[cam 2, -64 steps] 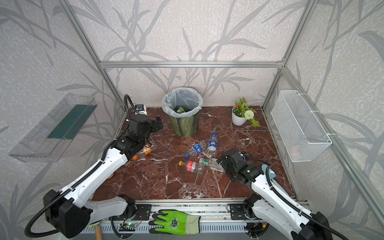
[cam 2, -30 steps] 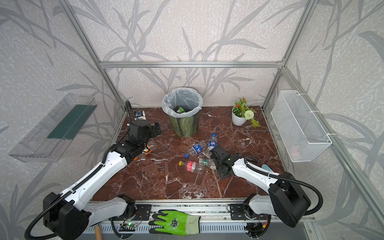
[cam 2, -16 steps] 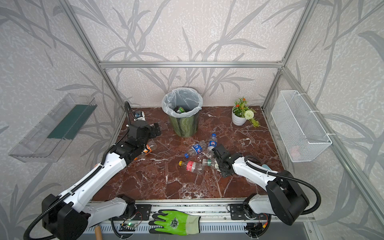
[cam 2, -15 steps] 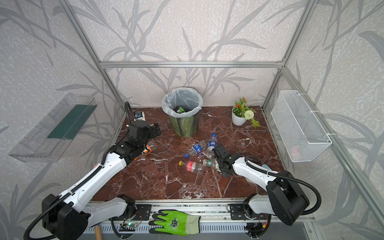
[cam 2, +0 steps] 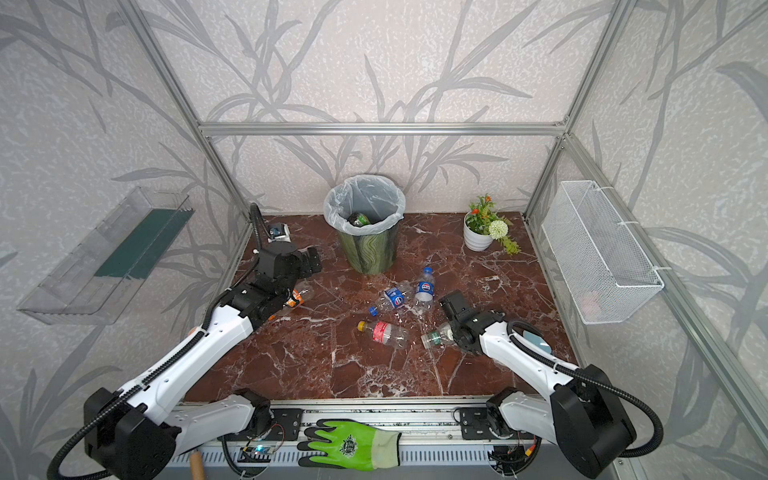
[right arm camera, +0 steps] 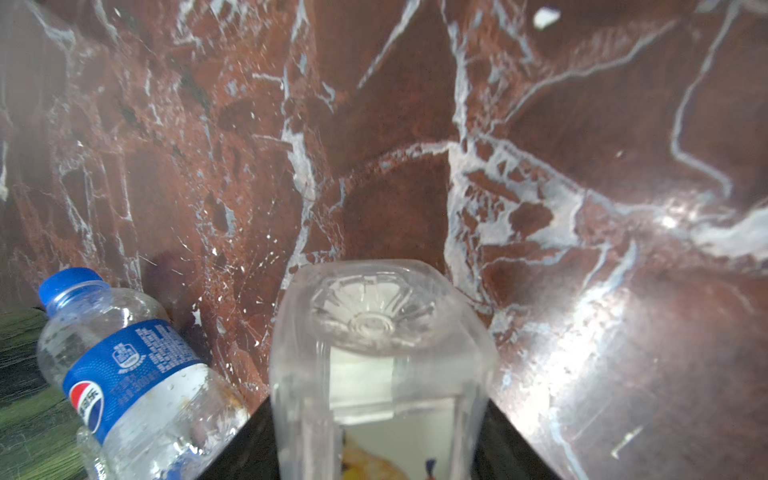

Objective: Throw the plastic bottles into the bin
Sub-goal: 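Grasp the clear bottle with the right gripper and lift it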

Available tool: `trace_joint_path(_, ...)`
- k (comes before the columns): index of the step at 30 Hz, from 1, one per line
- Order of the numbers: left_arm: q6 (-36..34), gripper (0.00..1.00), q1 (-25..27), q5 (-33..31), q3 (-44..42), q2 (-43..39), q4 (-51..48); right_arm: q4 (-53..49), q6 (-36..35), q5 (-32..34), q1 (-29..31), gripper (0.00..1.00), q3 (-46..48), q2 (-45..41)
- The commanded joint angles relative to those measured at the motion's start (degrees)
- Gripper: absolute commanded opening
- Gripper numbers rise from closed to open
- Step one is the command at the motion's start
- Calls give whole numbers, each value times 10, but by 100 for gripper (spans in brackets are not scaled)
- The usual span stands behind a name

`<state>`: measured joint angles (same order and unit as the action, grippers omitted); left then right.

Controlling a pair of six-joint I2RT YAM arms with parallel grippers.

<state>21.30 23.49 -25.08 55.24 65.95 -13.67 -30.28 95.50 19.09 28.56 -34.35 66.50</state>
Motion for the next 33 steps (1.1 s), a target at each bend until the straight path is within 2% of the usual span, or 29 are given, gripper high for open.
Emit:
trace_joint_path(1,17,99,-3,-14,-7,-12,-16,-12,-50,37,-14,60,9,-33)
trace_joint_path(5,21,99,-7,-18,-8,-13,-21,2,-83,33,-32,54,19,-54)
trace_joint_path(11,31,99,-10,-27,-11,-20,-28,33,-130,39,-42,51,21,-75)
trace_joint_path(16,44,99,-16,-32,-18,-23,-39,112,-252,77,-48,51,10,-117)
trace_joint_path(19,59,99,-23,-39,-22,-27,-53,163,-327,56,-70,50,-5,-144)
trace_joint_path(24,87,99,-37,-37,-32,-26,-70,241,-482,38,-96,51,-82,-166)
trace_joint_path(28,110,99,-51,-35,-40,-27,-84,316,-612,19,-100,51,-181,-147)
trace_joint_path(33,144,99,-67,-30,-46,-27,-109,436,-668,-31,-100,51,-279,-92)
